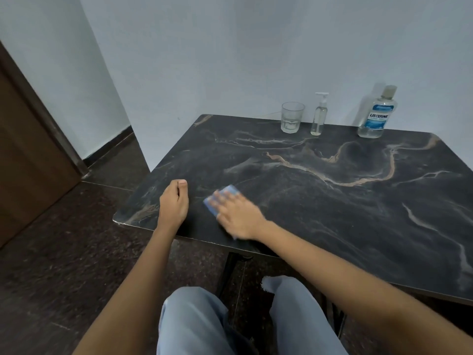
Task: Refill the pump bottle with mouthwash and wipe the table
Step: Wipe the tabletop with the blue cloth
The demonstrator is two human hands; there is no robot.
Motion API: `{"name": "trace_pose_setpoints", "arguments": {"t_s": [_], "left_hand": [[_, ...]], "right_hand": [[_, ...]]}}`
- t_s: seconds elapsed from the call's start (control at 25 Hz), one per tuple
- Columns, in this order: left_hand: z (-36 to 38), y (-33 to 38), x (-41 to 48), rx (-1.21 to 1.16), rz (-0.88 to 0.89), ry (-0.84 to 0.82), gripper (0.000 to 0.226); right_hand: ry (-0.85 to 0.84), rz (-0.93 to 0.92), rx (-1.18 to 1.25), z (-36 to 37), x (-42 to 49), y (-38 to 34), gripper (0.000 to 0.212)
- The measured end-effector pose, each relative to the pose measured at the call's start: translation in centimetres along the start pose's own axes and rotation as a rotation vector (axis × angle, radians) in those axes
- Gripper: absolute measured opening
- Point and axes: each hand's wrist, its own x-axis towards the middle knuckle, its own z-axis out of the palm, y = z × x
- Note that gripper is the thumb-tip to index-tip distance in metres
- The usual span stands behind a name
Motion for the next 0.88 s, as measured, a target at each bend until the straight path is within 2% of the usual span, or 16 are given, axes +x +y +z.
{"name": "trace_pose_setpoints", "arguments": {"t_s": [0.04,0.08,0.12,0.2,0.24,0.28,0.36,0.44,0.48,0.6,0.64,0.68,0.76,0.8,0.84,0.88], "left_hand": [[0.0,0.0,0.3,-0.006,-0.006,0.003,0.037],[0.0,-0.1,0.5,-0.01,-0.011,0.004,0.037],[0.0,-0.1,0.6,-0.013,-0.016,0.001,0.037],[0.2,-0.3,0.7,-0.02,-0.02,0.002,0.038],[0.2,-0.4,0.8,-0.027,-0.017,0.008,0.037],[0.1,-0.5,0.9,-0.036,-0.017,0.012,0.037],[0.0,-0.8,1.3,-0.06,-0.027,0.01,0.037],[-0.2,-1.1,1.9,-0.079,-0.045,0.003,0.039],[-0.3,-1.1,2.1,-0.087,-0.056,0.002,0.038],[-0.4,-1.1,2.1,-0.061,-0.032,0.022,0.036],[-0.3,-1.2,2.0,-0.036,-0.013,0.03,0.036],[-0.3,-1.3,1.9,-0.01,0.001,0.032,0.037],[-0.1,-1.6,2.0,0.047,0.04,0.007,0.037],[0.0,-1.9,2.2,0.087,0.069,-0.014,0.038],[0.2,-2.0,2.4,0.141,0.092,-0.043,0.039],[0.4,-2.0,2.5,0.197,0.103,-0.076,0.039]], "right_hand": [[-0.053,-0.197,0.005,-0.2,-0.1,0.0,0.052],[-0.097,-0.276,-0.009,-0.7,0.5,0.8,0.05],[-0.085,-0.209,-0.013,-1.4,1.9,2.2,0.05],[-0.059,0.041,-0.008,-2.4,4.2,3.2,0.051],[-0.055,0.029,-0.041,-2.0,4.6,2.0,0.051],[-0.027,-0.101,-0.054,-1.1,4.2,0.3,0.051],[-0.087,-0.451,-0.016,0.1,1.9,-3.1,0.049],[-0.142,-0.603,-0.004,-0.3,2.0,-2.1,0.049],[-0.141,-0.553,-0.015,-0.9,3.5,-1.0,0.048],[-0.097,-0.09,0.0,-1.3,7.1,0.5,0.05],[-0.097,-0.057,0.009,-1.1,6.9,0.1,0.051],[-0.086,-0.127,0.015,-0.7,6.2,-0.7,0.051],[-0.113,-0.401,-0.005,-0.4,4.0,-0.3,0.05],[-0.114,-0.419,0.003,-0.9,3.9,1.5,0.05],[-0.104,-0.323,-0.002,-1.3,4.5,3.6,0.052],[-0.073,-0.123,0.012,-1.9,5.4,5.9,0.055]]}}
